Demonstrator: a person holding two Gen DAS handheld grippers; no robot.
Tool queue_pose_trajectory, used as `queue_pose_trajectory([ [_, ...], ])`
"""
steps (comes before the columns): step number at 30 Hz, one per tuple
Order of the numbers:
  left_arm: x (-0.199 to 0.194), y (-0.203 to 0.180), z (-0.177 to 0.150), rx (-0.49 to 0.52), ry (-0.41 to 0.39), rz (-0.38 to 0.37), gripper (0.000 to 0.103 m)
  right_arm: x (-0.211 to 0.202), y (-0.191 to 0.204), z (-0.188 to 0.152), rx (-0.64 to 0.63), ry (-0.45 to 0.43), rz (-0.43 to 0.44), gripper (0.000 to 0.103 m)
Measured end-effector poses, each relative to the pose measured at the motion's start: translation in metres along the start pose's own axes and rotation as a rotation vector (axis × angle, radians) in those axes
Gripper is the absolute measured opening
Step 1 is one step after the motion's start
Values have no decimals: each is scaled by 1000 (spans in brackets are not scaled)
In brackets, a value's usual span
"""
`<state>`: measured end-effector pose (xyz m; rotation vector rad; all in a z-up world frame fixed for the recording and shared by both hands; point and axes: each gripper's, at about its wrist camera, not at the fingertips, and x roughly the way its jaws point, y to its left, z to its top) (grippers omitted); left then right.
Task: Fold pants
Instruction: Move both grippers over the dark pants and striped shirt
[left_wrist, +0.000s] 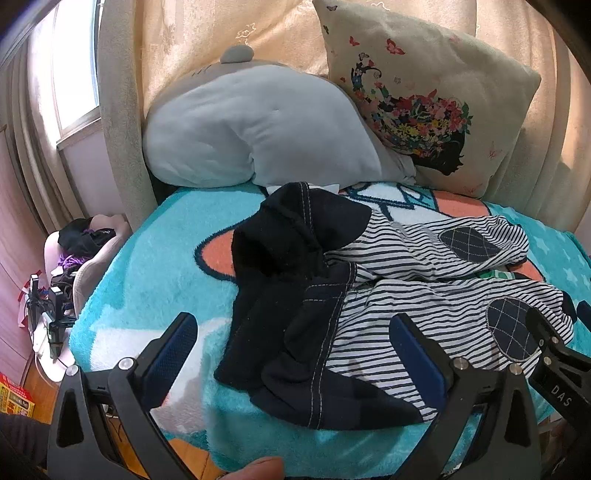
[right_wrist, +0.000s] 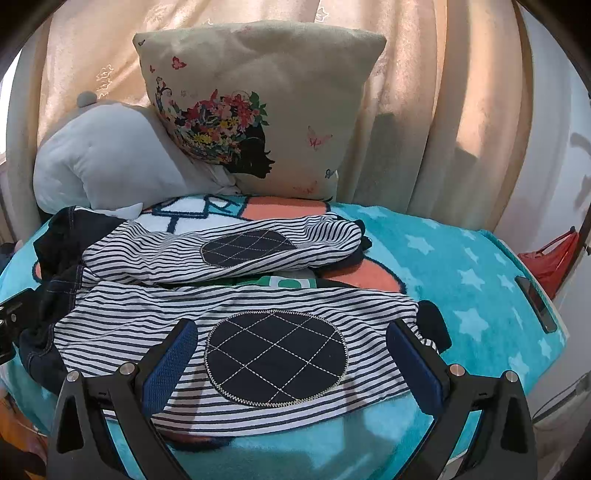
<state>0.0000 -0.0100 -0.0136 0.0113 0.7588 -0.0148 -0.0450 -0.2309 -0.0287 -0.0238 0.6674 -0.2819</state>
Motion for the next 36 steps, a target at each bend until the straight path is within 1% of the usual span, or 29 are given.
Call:
queue_pose_trajectory([
  [16, 9, 5, 1, -8, 26, 5, 103, 6, 1, -3, 1, 23, 5, 103],
  [36, 28, 9, -3, -20, 74, 10, 103, 9, 0, -4, 19, 24, 1, 103],
])
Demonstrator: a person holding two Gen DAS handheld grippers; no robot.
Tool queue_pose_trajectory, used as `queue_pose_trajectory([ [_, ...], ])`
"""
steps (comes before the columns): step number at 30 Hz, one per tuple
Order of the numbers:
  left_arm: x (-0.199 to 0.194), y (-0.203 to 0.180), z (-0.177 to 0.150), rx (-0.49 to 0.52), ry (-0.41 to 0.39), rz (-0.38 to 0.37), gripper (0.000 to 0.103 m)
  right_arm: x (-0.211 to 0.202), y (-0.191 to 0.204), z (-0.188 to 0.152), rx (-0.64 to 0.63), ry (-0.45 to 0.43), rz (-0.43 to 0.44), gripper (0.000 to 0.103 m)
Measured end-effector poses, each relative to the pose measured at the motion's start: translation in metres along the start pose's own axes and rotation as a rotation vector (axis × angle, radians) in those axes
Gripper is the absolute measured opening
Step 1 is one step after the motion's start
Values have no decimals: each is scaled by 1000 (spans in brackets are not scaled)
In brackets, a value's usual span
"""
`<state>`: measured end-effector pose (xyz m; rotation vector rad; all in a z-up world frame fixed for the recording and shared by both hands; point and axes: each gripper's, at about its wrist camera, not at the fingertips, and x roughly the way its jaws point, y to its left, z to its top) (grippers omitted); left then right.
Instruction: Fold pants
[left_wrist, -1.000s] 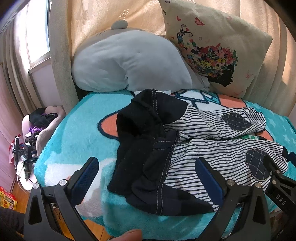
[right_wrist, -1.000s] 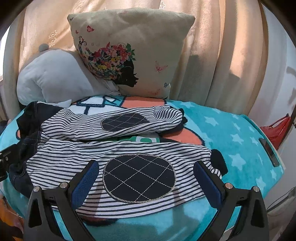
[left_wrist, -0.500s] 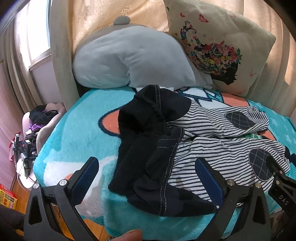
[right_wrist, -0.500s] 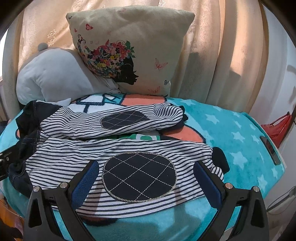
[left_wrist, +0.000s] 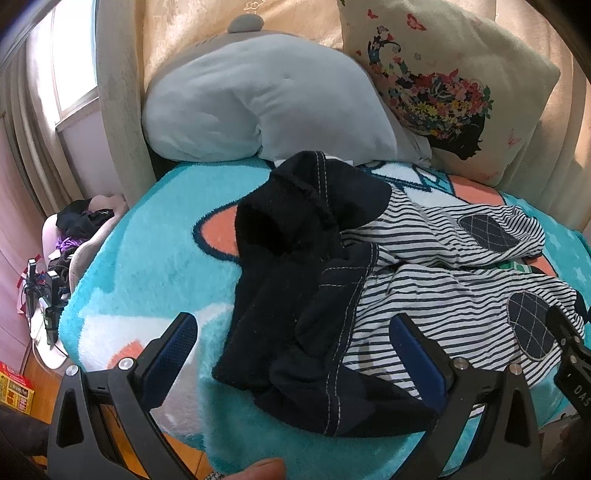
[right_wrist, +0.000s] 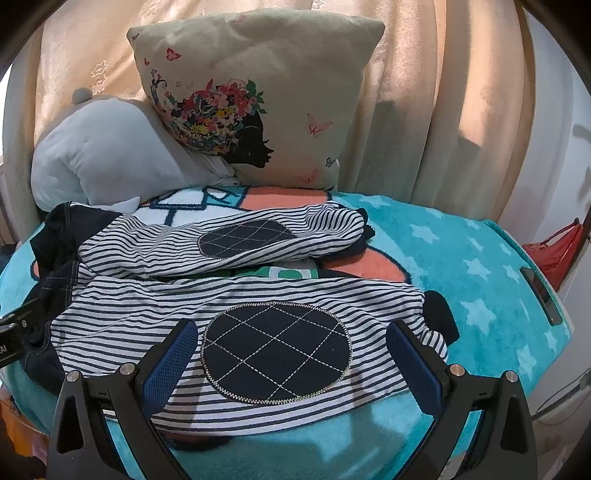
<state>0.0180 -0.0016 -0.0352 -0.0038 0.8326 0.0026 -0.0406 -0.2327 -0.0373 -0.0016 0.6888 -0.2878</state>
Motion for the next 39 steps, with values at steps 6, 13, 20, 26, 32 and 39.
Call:
queue_pose_trajectory([
  [6, 12, -2, -1, 8, 26, 0, 103, 2, 1, 5, -5, -1, 1, 103],
  [13, 28, -2, -8, 23, 82, 5, 103, 22, 2, 6, -6, 41, 11, 103],
  [20, 38, -3, -12, 34, 108, -3, 103, 44, 3, -3, -2, 121, 16, 103],
  [26, 42, -3, -11, 34, 111, -5, 103, 52, 2, -10, 8, 147, 19, 103],
  [32, 44, -1, -11, 35, 111, -27, 103, 60, 0, -13, 23, 176, 45, 103],
  [39, 39, -3, -12, 87, 96, -35, 103, 65, -7, -16, 81, 201, 94, 103],
])
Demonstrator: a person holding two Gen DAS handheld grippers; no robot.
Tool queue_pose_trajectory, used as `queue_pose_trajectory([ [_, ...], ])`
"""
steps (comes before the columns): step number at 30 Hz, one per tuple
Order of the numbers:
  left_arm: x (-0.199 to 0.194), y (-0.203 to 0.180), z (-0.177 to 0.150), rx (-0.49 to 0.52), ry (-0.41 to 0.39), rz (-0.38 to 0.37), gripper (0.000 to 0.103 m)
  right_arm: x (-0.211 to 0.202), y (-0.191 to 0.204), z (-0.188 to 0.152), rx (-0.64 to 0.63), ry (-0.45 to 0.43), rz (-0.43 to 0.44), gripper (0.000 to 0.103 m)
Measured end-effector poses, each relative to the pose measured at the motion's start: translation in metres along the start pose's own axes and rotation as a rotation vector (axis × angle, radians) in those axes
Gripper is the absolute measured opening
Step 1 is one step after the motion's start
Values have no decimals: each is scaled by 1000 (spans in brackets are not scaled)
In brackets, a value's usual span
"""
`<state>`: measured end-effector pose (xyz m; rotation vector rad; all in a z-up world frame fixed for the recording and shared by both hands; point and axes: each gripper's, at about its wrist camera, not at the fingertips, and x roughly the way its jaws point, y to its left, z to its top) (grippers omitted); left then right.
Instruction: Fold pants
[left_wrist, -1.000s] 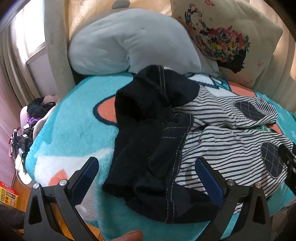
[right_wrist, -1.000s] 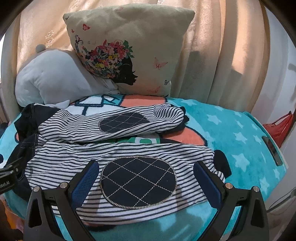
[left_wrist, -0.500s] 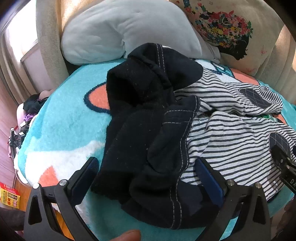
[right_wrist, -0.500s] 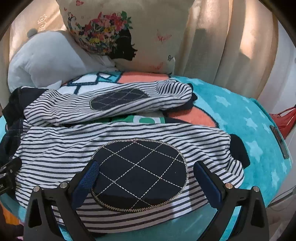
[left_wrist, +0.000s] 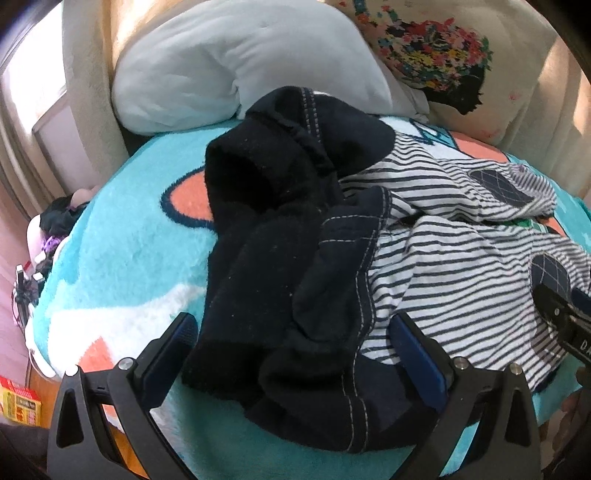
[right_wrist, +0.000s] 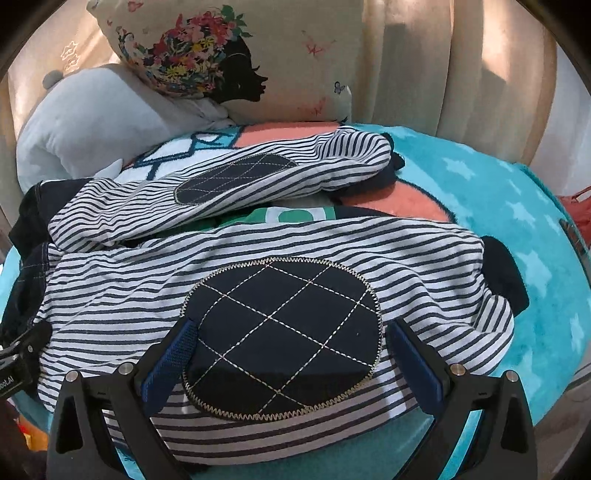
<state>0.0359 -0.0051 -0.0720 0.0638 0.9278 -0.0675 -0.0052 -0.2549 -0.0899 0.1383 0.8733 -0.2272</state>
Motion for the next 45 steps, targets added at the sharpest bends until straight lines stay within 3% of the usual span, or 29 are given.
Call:
queue_pose_trajectory([
  [3, -16, 2, -1, 8, -65, 13, 102, -1, 0, -2, -10, 3, 6, 103],
  [9, -67, 23, 13, -26, -241, -34, 102, -8, -1, 0, -60, 4, 25, 102],
  [12, -85, 36, 25, -26, -303, -42, 102, -35, -2, 6, -94, -89, -28, 102],
  [15, -90, 51, 42, -33, -342, -62, 102, -65, -7, 22, -114, -176, -3, 102],
  [20, -80, 67, 79, -22, -308, -103, 102, -89, -23, 70, -141, -230, 92, 102],
  [24, -55, 67, 105, 16, -253, -122, 102, -72, -41, 111, -187, -214, 161, 101],
  [26, -40, 70, 115, 23, -212, -186, 102, -52, -47, 129, -216, -157, 174, 96],
  [32, 16, 76, 140, -14, -71, -355, 102, 14, -48, 161, -284, 21, 233, 92],
  [35, 36, 71, 148, -3, -33, -389, 102, 43, -41, 169, -322, 80, 234, 92],
  [44, 69, 26, 148, 159, 89, -490, 102, 106, -31, 185, -389, 202, 206, 91],
  [45, 74, 22, 148, 164, 106, -489, 98, 110, -30, 184, -398, 215, 203, 91],
])
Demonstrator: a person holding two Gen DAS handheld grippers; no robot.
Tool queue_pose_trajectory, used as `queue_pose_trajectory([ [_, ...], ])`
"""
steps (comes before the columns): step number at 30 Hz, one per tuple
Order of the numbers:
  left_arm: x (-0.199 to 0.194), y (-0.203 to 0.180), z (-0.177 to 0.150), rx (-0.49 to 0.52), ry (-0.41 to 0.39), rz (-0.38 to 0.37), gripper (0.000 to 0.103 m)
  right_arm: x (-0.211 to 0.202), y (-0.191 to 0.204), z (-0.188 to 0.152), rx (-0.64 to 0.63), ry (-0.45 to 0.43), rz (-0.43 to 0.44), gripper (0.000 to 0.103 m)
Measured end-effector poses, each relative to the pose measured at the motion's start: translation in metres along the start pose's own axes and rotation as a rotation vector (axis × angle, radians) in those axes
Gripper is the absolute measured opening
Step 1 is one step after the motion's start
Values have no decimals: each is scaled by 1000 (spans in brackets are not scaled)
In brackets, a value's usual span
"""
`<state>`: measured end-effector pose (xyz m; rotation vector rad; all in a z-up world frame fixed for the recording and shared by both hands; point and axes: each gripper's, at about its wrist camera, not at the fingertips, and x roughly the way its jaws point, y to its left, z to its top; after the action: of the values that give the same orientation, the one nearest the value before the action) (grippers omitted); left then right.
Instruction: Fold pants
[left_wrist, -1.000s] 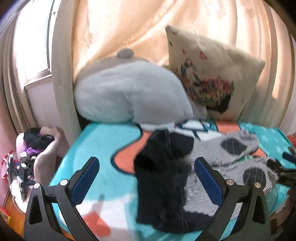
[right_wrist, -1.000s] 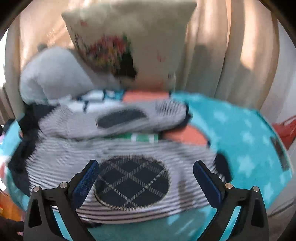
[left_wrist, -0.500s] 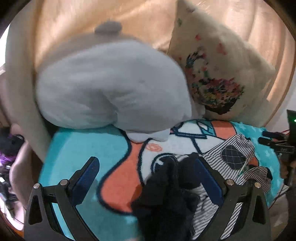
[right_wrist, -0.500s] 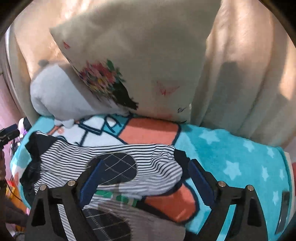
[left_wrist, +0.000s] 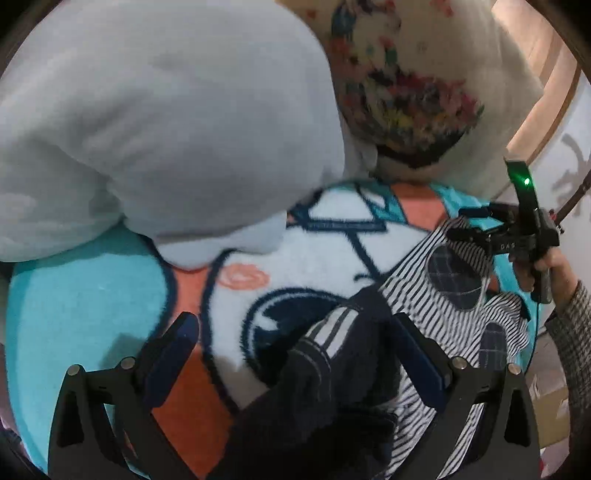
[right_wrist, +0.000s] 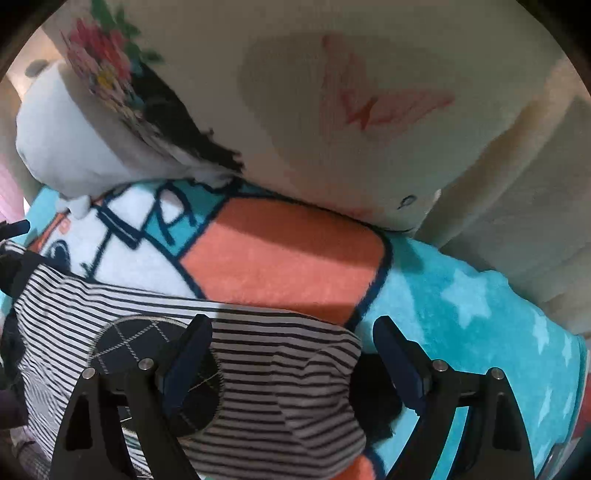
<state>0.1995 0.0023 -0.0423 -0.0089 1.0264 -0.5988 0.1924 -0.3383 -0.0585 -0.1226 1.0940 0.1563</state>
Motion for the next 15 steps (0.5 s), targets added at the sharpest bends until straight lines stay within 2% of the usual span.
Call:
queue_pose_trajectory([
  [1, 5, 0, 0, 1, 18, -4, 92, 5, 1, -1, -10, 15, -4, 91],
  [2, 10, 0, 0, 2, 40, 1, 74, 7, 1, -1, -15, 23, -7, 88],
  [3, 15, 0, 0, -6, 67, 5, 47, 10, 1, -2, -18, 32, -6, 85],
  [5, 22, 1, -4, -16, 105, -7, 19, 13, -1, -4, -8, 42, 5, 66],
  [6, 20, 0, -5, -12, 94, -7, 16, 13, -1, -5, 0, 43, 12, 60],
  [7, 18, -1, -6, -12, 85, -22, 10, 12, -1, -6, 1, 42, 16, 40],
  [8, 15, -1, -6, -18, 74, -39, 8, 11, -1, -7, 0, 40, 22, 16],
  [10, 5, -1, -4, -31, 32, -32, 8, 6, -1, -8, 12, 38, 57, 11],
  [15, -14, -5, 10, -28, -30, 4, 7, -16, -1, -8, 33, -34, 67, 10],
])
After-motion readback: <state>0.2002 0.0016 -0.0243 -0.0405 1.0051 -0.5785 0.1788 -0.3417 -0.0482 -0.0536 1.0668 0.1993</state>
